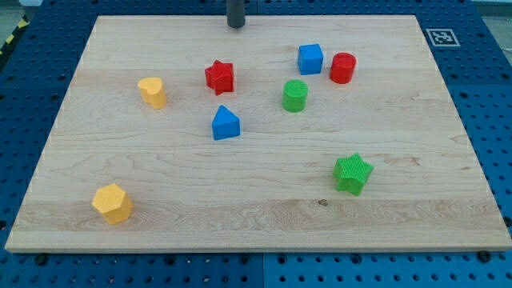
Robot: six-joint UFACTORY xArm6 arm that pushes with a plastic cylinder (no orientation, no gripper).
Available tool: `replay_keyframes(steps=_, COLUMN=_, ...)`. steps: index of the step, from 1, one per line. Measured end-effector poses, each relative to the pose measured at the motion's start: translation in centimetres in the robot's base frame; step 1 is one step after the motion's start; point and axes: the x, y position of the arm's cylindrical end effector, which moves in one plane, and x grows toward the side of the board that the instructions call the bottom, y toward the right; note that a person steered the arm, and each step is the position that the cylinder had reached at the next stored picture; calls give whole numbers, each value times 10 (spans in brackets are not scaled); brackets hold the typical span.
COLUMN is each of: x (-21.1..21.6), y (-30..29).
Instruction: Move your arm closer to the blue cube
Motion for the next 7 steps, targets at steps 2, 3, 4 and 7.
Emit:
replay_keyframes(steps=2, x=0, y=0)
replay_keyframes(steps=3, x=8, y=1)
replay_keyframes(steps=4, x=56, y=10)
replay_keyframes(steps=7, x=92, y=45)
